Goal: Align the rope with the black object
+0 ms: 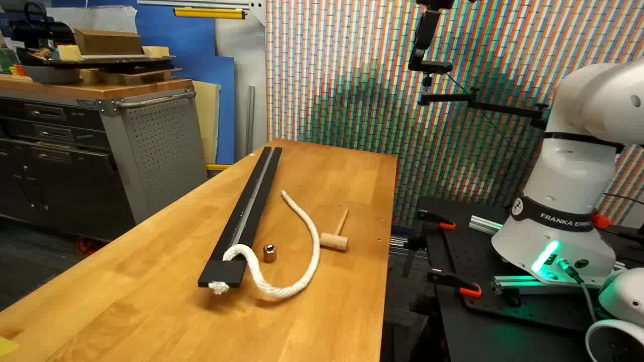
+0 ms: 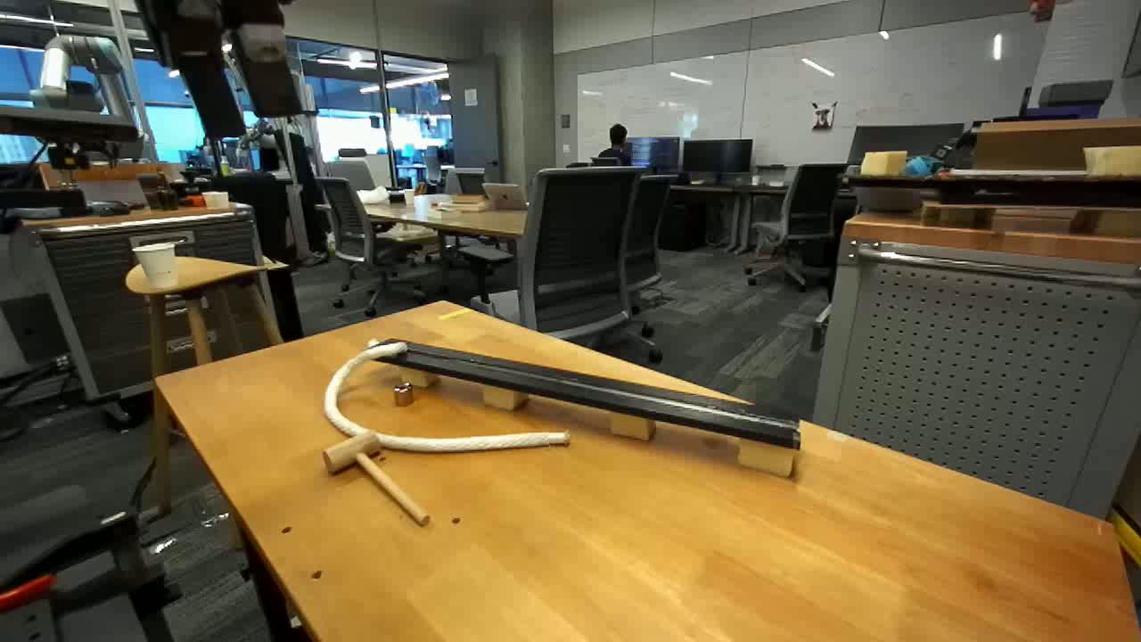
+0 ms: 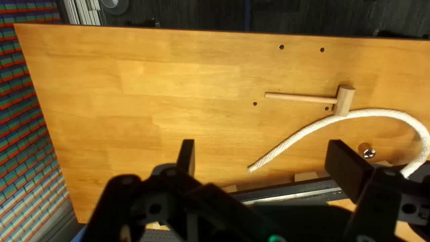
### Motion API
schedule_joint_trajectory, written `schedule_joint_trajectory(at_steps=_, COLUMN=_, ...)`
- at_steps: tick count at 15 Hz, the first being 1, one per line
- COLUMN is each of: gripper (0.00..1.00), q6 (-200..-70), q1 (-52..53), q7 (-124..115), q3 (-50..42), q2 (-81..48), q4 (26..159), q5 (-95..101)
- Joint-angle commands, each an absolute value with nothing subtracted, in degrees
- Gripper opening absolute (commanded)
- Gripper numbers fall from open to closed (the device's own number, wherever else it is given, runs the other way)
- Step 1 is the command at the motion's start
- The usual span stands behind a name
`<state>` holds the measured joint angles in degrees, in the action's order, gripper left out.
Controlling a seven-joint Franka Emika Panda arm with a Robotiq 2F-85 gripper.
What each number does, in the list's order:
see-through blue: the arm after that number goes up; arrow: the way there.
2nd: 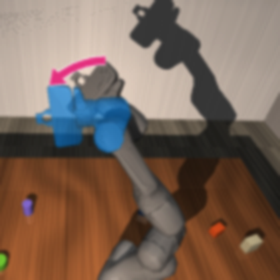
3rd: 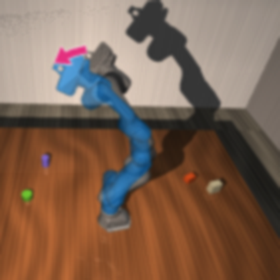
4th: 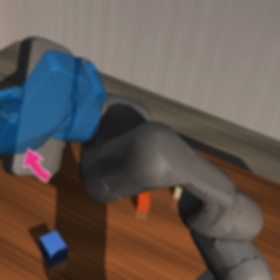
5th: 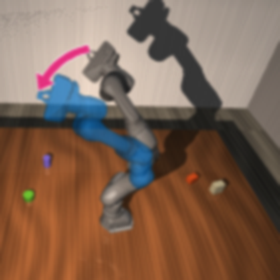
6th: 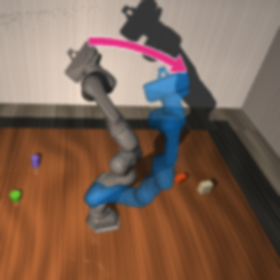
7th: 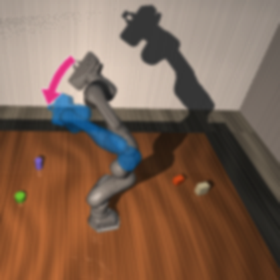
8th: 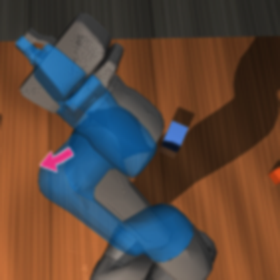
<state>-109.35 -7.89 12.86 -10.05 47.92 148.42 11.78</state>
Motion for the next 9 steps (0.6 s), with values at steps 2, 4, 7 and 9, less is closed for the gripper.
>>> schedule_joint_trajectory(at_steps=2, gripper=1.0, q6=-109.2, q1=-7.6, q7=12.7, q3=-10.3, q2=48.0, q4=147.9, q5=12.0)
schedule_joint_trajectory(at_steps=4, gripper=1.0, q6=-109.2, q1=-7.5, q7=12.7, q3=-10.3, q2=48.2, q4=147.9, q5=12.0)
schedule_joint_trajectory(at_steps=7, gripper=1.0, q6=-109.8, q1=-7.5, q7=11.6, q3=-10.0, q2=47.3, q4=147.9, q5=11.6)
schedule_joint_trajectory(at_steps=9, gripper=1.0, q6=-112.0, q1=-7.6, q7=8.9, q3=-9.1, q2=45.5, q4=148.4, q5=11.2)
